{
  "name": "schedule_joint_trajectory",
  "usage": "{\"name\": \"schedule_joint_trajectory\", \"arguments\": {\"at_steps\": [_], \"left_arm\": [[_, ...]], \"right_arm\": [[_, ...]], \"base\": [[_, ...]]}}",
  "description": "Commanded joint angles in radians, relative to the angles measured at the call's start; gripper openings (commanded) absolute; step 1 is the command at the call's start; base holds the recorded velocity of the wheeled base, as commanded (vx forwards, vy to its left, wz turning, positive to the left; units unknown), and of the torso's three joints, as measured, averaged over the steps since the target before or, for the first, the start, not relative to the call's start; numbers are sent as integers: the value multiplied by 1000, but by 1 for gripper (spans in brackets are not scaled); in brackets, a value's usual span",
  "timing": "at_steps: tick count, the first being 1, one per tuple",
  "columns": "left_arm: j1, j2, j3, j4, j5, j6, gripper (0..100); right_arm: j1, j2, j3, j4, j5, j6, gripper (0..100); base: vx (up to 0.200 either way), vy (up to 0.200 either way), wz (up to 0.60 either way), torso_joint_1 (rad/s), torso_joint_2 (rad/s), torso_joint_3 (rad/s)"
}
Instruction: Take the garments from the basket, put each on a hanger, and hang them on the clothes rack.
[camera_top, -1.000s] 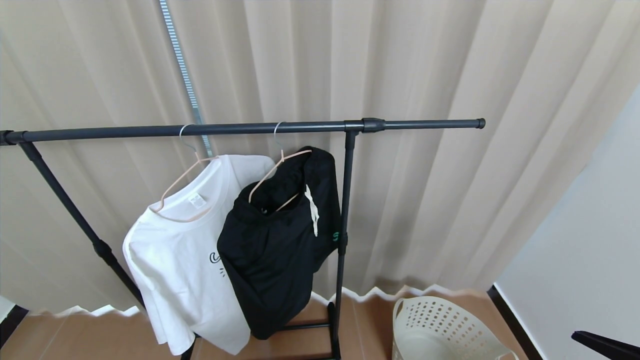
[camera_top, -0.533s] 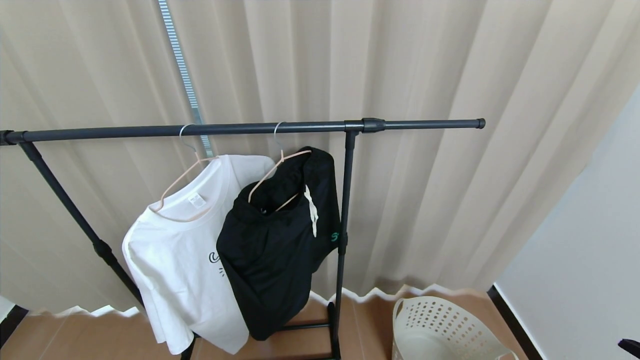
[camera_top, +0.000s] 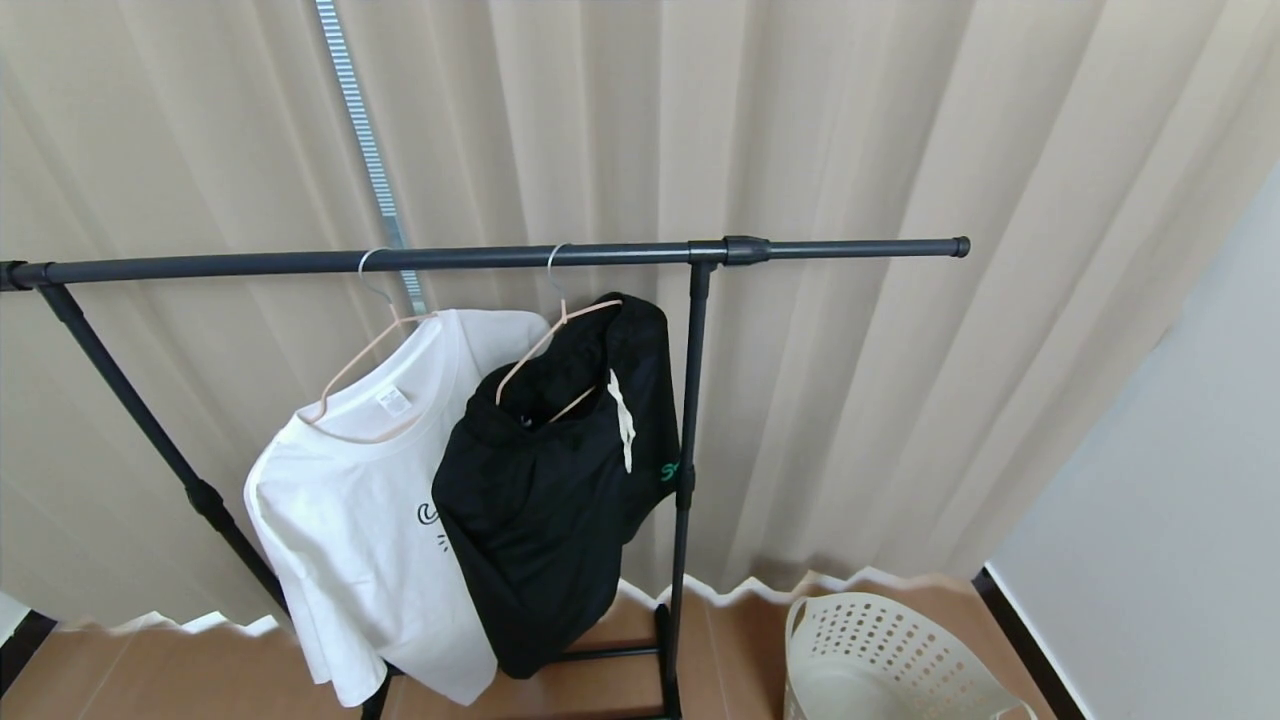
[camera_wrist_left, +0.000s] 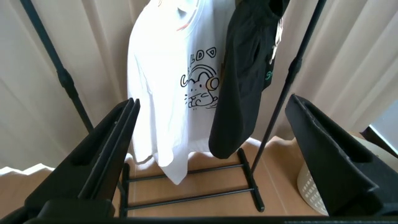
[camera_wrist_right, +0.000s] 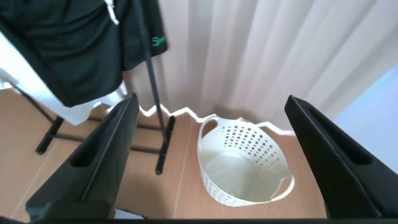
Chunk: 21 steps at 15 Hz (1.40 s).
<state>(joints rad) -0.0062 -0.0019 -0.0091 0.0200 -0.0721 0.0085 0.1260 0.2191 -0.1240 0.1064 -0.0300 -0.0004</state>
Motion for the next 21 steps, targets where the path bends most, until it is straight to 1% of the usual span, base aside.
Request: {"name": "schedule_joint_trajectory", "arguments": {"at_steps": [1, 2, 3, 5, 6, 7, 12, 13, 15, 16, 18, 19, 21], "left_arm": [[0, 2, 0, 0, 0, -1, 100], [0, 2, 0, 0, 0, -1, 100], [0, 2, 0, 0, 0, -1, 100], [0, 2, 0, 0, 0, -1, 100], [0, 2, 0, 0, 0, 1, 100], [0, 2, 0, 1, 0, 1, 100], [0, 2, 0, 0, 0, 1, 100], [0, 2, 0, 1, 0, -1, 100], [0, 2, 0, 0, 0, -1, 100], [0, 2, 0, 1, 0, -1, 100], [0, 2, 0, 0, 0, -1, 100], [0, 2, 0, 0, 0, 1, 100], [0, 2, 0, 1, 0, 1, 100]], "right_arm": [[-60, -95, 3, 42, 4, -1, 100], [-60, -95, 3, 42, 4, -1, 100], [-65, -139, 3, 76, 7, -7, 100], [-97, -179, 11, 88, 12, -13, 100], [-106, -192, 11, 88, 25, -13, 100], [-114, -219, 11, 90, 62, -16, 100], [-115, -219, 12, 87, 87, -21, 100], [-115, -219, 12, 87, 124, -18, 100], [-115, -219, 12, 87, 130, -18, 100], [-115, -219, 12, 87, 163, -20, 100], [-115, -219, 11, 87, 191, -16, 100], [-115, -219, 11, 88, 245, -13, 100], [-115, -219, 11, 88, 248, -13, 100]], "base": [[0, 0, 0, 0, 0, 0], [0, 0, 0, 0, 0, 0], [0, 0, 0, 0, 0, 0], [0, 0, 0, 0, 0, 0], [0, 0, 0, 0, 0, 0], [0, 0, 0, 0, 0, 0], [0, 0, 0, 0, 0, 0], [0, 0, 0, 0, 0, 0], [0, 0, 0, 0, 0, 0], [0, 0, 0, 0, 0, 0], [0, 0, 0, 0, 0, 0], [0, 0, 0, 0, 0, 0], [0, 0, 0, 0, 0, 0]]}}
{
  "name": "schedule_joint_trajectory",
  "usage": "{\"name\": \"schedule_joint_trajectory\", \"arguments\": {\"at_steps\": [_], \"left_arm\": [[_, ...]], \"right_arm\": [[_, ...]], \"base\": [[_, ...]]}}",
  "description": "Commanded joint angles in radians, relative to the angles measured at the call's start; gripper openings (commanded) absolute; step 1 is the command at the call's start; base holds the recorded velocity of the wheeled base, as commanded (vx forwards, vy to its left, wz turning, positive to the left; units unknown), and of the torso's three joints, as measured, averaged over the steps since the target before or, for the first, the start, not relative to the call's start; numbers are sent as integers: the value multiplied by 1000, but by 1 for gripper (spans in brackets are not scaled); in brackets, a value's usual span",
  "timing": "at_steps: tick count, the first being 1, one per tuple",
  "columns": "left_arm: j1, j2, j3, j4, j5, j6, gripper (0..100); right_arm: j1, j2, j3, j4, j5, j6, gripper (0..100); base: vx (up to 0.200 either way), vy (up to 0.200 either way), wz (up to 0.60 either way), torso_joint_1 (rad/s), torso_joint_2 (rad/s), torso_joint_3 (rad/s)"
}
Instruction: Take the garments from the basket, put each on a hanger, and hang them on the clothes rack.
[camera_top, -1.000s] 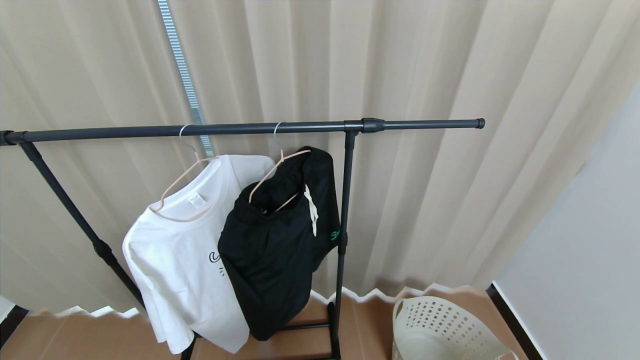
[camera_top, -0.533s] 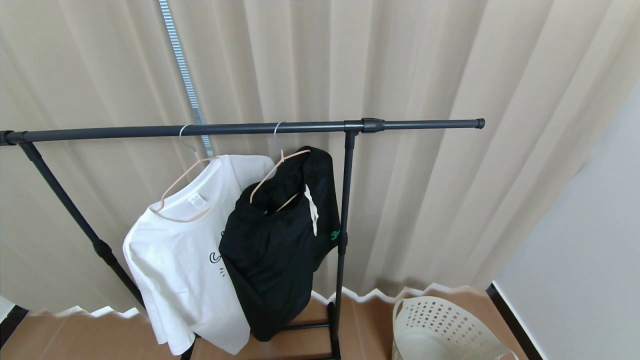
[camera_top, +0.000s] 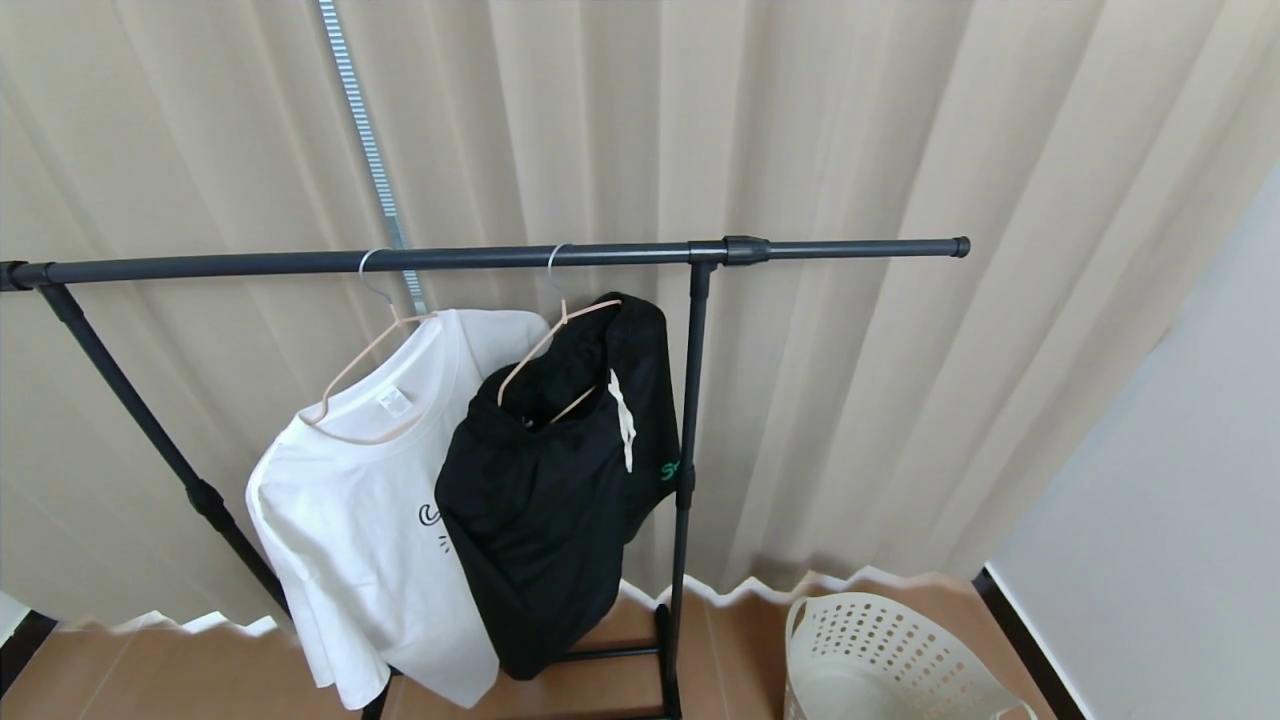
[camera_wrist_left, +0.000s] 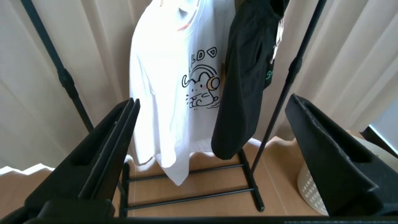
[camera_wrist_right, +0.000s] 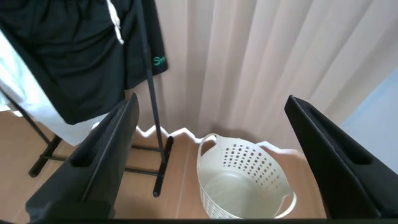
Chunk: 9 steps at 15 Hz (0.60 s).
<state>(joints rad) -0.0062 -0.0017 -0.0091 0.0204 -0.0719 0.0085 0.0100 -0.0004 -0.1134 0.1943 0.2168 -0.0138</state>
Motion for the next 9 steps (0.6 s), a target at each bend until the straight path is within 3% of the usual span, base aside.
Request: {"name": "schedule_joint_trajectory", "arguments": {"at_steps": [1, 9], "left_arm": [[0, 2, 0, 0, 0, 1, 100], [0, 2, 0, 1, 0, -1, 100]], "right_arm": [[1, 0, 0, 1, 1, -2, 100], [2, 0, 0, 4, 18, -2, 100]], "base": [[0, 0, 0, 0, 0, 0], [0, 0, 0, 0, 0, 0]]}}
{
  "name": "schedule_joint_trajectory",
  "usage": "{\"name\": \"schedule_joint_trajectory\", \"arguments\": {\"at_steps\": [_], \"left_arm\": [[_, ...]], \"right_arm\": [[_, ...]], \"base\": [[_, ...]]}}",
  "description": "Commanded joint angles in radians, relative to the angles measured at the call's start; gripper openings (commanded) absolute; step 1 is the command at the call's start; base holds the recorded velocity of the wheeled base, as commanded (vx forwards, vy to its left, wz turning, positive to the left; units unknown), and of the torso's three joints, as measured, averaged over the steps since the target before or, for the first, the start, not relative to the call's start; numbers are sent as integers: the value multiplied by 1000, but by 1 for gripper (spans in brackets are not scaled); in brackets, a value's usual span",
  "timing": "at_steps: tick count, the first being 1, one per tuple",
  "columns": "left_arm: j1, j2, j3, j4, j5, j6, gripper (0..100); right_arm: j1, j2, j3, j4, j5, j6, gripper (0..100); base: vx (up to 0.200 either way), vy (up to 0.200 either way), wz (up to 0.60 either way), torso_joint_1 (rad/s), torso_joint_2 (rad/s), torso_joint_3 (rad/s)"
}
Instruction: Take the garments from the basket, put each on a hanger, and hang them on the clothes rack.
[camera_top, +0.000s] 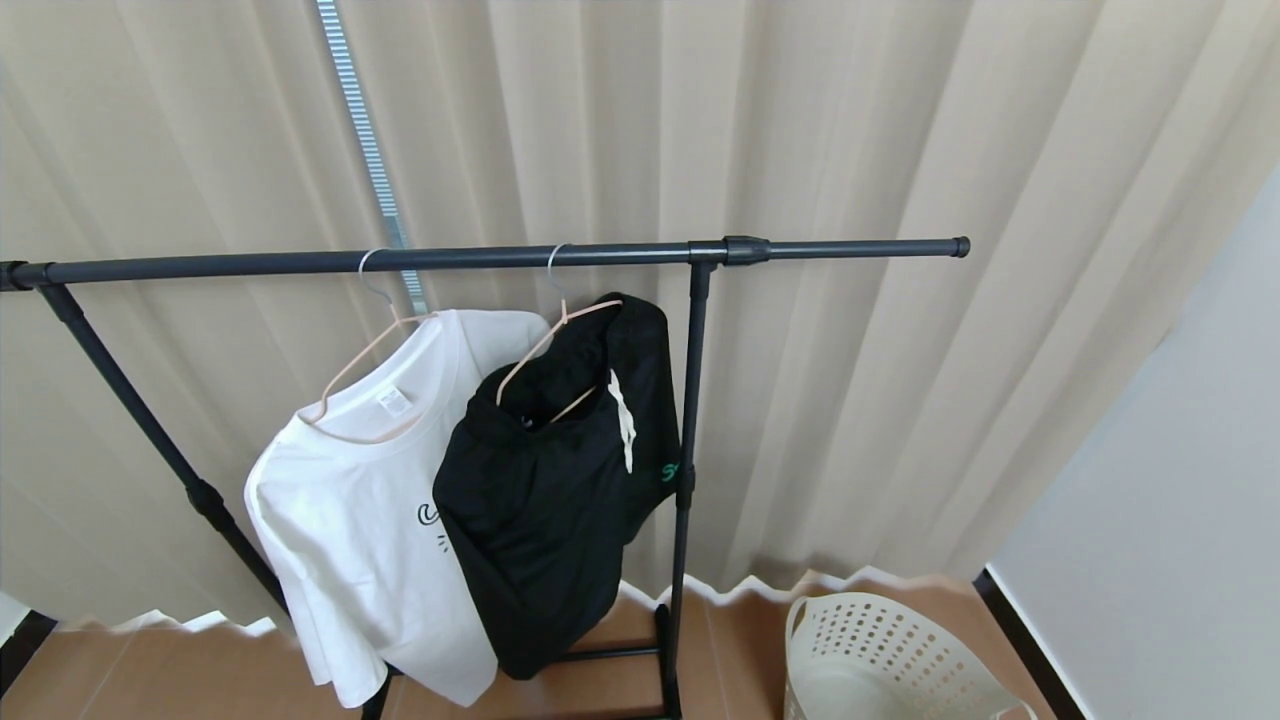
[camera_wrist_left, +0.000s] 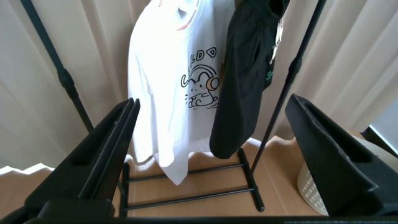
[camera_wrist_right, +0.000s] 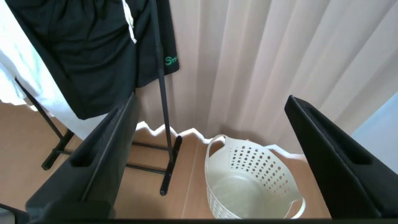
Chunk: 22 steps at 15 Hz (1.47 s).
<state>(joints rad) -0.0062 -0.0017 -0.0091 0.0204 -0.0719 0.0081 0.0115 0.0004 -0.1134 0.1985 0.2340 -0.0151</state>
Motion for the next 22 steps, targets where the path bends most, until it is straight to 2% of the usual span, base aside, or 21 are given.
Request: {"name": "schedule_joint_trajectory", "arguments": {"at_steps": [1, 5, 7, 11, 14, 22], "left_arm": [[0, 2, 0, 0, 0, 0, 100], [0, 2, 0, 0, 0, 1, 100], [0, 2, 0, 0, 0, 1, 100], [0, 2, 0, 0, 0, 1, 100], [0, 2, 0, 0, 0, 0, 100], [0, 2, 0, 0, 0, 1, 100]], "right_arm": [[1, 0, 0, -1, 1, 0, 100], [-2, 0, 1, -2, -5, -2, 100], [-2, 0, 3, -7, -58, -2, 100], [-2, 0, 8, -14, -108, 4, 100], [-2, 0, 11, -22, -236, 9, 100], [-2, 0, 15, -33, -228, 4, 100]], "base": [[0, 0, 0, 0, 0, 0], [0, 0, 0, 0, 0, 0], [0, 0, 0, 0, 0, 0], [0, 0, 0, 0, 0, 0], [0, 0, 0, 0, 0, 0], [0, 0, 0, 0, 0, 0]]}}
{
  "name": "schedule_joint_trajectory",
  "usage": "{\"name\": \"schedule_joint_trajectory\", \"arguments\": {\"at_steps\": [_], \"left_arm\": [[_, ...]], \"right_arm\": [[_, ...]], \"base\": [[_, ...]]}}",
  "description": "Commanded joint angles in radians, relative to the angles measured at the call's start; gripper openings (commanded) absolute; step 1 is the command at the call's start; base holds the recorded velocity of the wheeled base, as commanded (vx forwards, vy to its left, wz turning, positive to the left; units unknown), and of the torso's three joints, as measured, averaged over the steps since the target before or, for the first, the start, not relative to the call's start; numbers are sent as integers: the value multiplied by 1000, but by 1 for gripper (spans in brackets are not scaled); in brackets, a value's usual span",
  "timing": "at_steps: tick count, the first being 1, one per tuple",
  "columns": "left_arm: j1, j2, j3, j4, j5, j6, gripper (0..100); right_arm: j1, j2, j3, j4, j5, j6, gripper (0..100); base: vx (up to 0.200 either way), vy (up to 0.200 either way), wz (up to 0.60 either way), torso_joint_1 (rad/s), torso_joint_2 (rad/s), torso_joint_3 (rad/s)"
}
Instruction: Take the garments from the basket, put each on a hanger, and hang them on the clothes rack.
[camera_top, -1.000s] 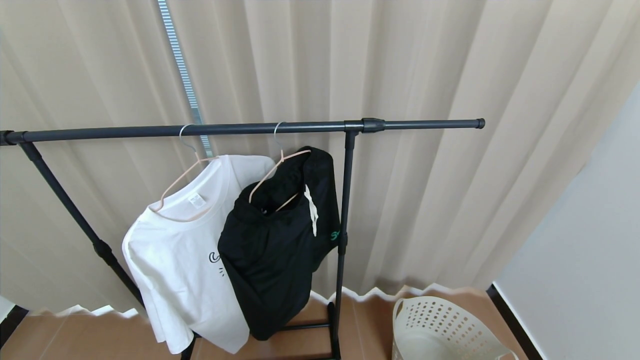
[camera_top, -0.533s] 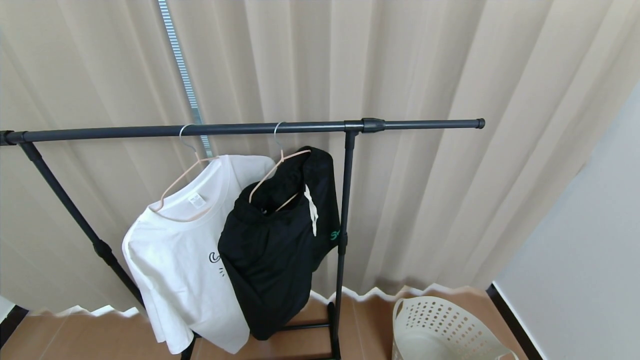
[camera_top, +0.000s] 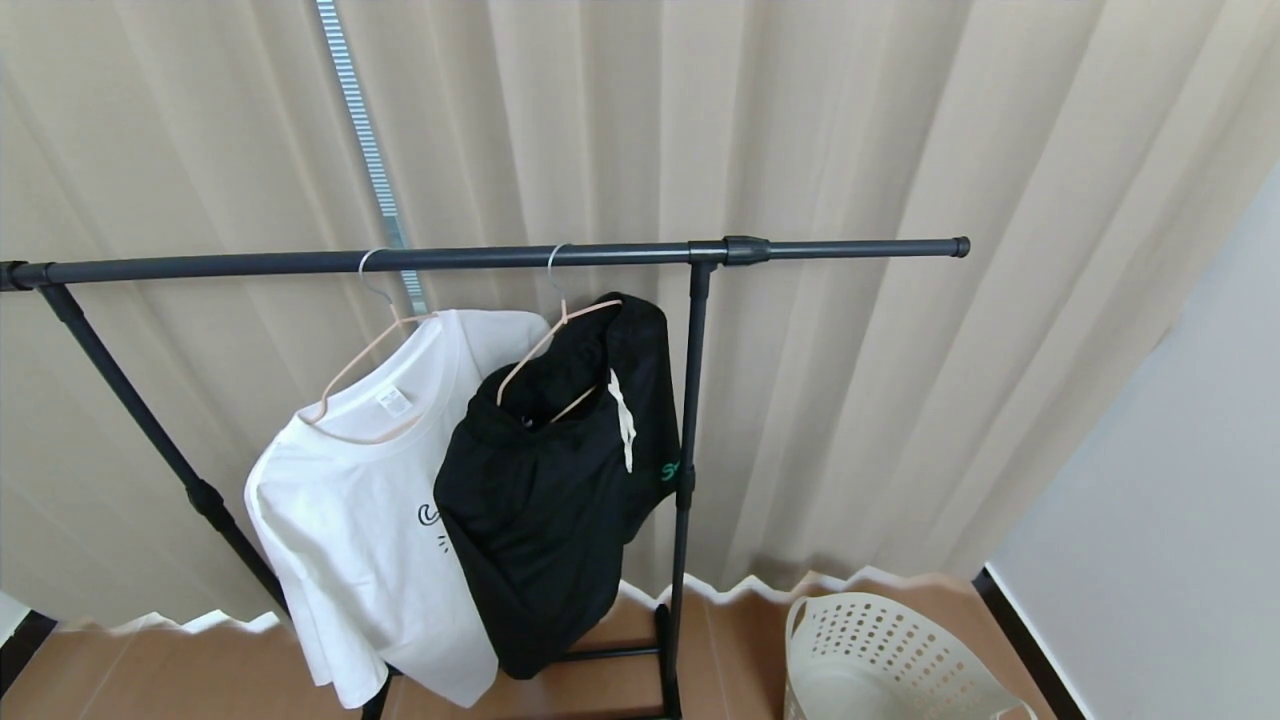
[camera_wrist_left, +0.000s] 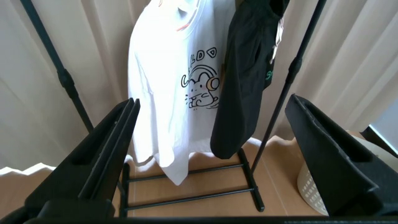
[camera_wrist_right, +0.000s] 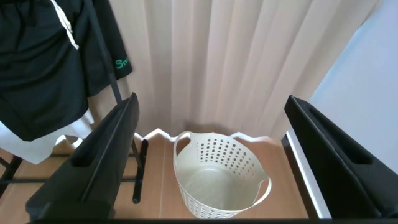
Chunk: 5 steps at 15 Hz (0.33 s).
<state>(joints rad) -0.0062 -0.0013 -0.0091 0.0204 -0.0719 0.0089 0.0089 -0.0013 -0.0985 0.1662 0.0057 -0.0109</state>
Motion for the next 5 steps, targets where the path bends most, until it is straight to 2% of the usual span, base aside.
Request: {"name": "schedule_joint_trajectory", "arguments": {"at_steps": [1, 5], "left_arm": [[0, 1, 0, 0, 0, 0, 100], [0, 1, 0, 0, 0, -1, 100]], "right_arm": [[0, 1, 0, -1, 13, 0, 100], [0, 1, 0, -1, 22, 2, 100]], "base": [[0, 0, 0, 0, 0, 0], [0, 0, 0, 0, 0, 0]]}}
